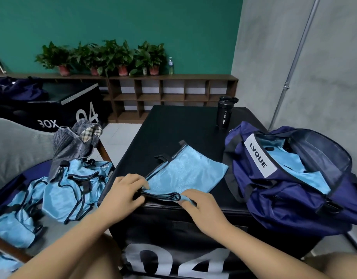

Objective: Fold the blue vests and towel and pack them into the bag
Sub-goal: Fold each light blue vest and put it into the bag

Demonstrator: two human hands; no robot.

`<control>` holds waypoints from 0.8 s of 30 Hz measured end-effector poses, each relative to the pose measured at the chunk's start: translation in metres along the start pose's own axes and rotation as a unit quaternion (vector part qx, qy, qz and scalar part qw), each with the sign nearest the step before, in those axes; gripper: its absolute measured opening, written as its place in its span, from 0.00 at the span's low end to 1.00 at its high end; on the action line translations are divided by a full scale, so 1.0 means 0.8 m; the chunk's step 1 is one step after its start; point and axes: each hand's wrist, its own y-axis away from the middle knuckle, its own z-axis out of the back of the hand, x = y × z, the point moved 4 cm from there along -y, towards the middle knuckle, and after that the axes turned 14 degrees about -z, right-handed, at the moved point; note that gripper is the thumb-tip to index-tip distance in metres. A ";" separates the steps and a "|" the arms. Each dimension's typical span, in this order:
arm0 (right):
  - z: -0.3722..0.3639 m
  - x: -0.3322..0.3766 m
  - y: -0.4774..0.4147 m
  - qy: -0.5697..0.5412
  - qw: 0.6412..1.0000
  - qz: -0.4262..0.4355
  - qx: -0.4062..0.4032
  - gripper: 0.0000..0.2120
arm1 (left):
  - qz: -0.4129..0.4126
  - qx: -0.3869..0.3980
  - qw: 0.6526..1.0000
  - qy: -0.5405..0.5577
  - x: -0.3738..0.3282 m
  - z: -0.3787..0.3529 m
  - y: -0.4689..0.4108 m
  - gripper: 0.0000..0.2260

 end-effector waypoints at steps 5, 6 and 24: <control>0.041 -0.006 0.015 -0.052 0.998 -0.040 -0.025 0.20 | -0.041 -0.032 0.998 0.039 -0.029 0.018 -0.003 0.10; 0.050 -0.006 0.017 -0.061 0.997 -0.042 -0.039 0.23 | -0.046 -0.040 0.996 0.060 -0.039 0.023 -0.002 0.12; 0.120 -0.087 0.042 -0.066 0.968 -0.135 -0.204 0.19 | 0.151 -0.110 0.874 0.448 -0.110 -0.011 -0.068 0.14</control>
